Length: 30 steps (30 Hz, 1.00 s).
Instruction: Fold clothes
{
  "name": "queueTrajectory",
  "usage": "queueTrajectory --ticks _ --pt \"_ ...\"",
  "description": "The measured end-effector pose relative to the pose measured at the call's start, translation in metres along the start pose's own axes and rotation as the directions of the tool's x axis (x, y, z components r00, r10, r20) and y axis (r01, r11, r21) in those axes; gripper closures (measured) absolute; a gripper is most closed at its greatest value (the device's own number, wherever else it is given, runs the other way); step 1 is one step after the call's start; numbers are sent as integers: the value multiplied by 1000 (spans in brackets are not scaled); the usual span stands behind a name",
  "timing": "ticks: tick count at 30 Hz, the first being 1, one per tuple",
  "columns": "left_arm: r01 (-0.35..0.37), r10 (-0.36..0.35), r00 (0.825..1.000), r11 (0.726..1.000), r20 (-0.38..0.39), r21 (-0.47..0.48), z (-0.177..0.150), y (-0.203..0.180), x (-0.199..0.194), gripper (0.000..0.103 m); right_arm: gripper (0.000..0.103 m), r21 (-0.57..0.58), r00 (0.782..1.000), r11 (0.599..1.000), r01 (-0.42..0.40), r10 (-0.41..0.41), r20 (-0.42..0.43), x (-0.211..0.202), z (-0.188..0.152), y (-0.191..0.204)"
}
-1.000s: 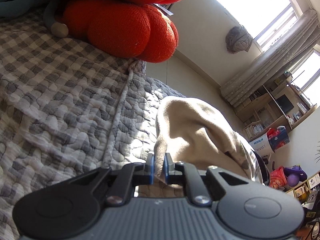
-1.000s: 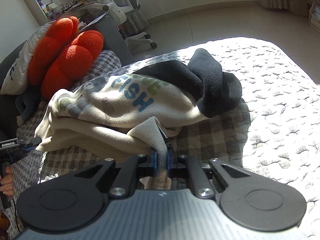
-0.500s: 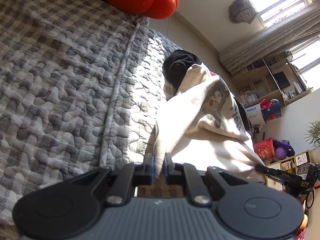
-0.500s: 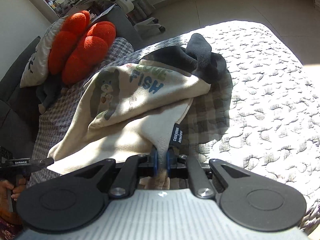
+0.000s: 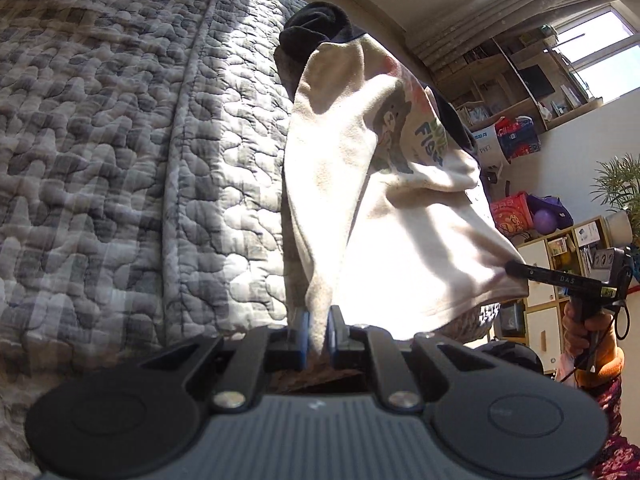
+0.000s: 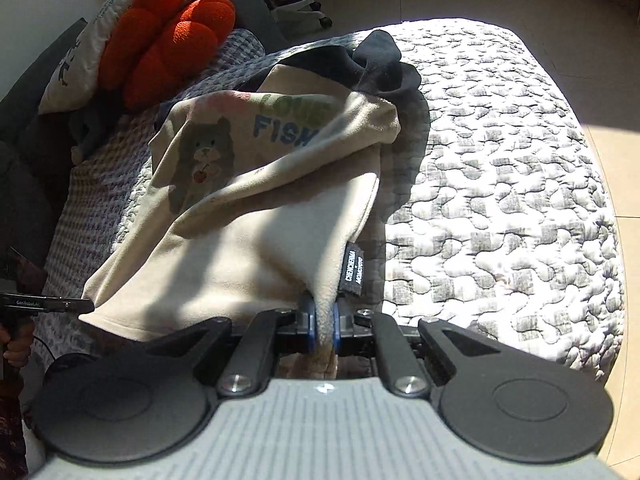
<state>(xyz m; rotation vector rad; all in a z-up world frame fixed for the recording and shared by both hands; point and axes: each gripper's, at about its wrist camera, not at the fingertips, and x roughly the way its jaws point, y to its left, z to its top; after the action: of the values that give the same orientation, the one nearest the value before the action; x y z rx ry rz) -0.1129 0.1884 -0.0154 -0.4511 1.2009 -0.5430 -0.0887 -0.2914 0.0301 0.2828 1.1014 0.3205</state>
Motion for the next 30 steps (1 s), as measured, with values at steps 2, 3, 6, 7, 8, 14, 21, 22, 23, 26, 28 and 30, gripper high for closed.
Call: queueTrajectory --ticks 2,3,6,7,8,14,21,22,23,26,28,30 --pt "-21 22 1000 999 -20 45 -3 -6 4 94 93 1 1000 1000 -1 1 -21 2 -3 -4" --pt "-31 33 999 997 -32 67 -4 -9 6 94 93 -2 1000 1000 6 -6 -30 4 -4 -5" --pt "-69 75 996 992 -54 108 -3 -12 14 94 93 6 998 1000 9 -9 -60 11 -8 -10" --pt "-74 81 995 991 -59 116 -2 -12 16 93 93 4 997 1000 5 -5 -73 14 -8 -11" --pt "-70 78 995 990 -63 121 -1 -12 17 92 92 2 996 1000 1 -1 -85 17 -8 -12" --pt "-44 54 998 975 -42 216 9 -24 14 54 78 -74 992 997 24 -33 -122 18 -1 -5" --pt "-53 49 998 984 26 169 38 -23 12 44 40 -85 999 996 23 -26 -38 7 22 -4" --pt "-54 49 998 985 34 161 43 -23 13 44 40 -82 999 996 20 -22 -33 7 25 -4" --pt "-52 46 998 986 42 156 48 -24 14 44 40 -81 999 997 19 -21 -29 9 29 -4" --pt "-45 36 997 989 64 139 63 -24 18 43 40 -69 1000 998 14 -16 -22 17 43 -3" --pt "-45 35 996 990 78 131 74 -24 21 42 40 -61 1000 998 16 -18 -20 22 52 -3" --pt "-43 32 995 992 94 122 85 -24 24 42 40 -59 1000 998 18 -20 -19 27 60 -1"
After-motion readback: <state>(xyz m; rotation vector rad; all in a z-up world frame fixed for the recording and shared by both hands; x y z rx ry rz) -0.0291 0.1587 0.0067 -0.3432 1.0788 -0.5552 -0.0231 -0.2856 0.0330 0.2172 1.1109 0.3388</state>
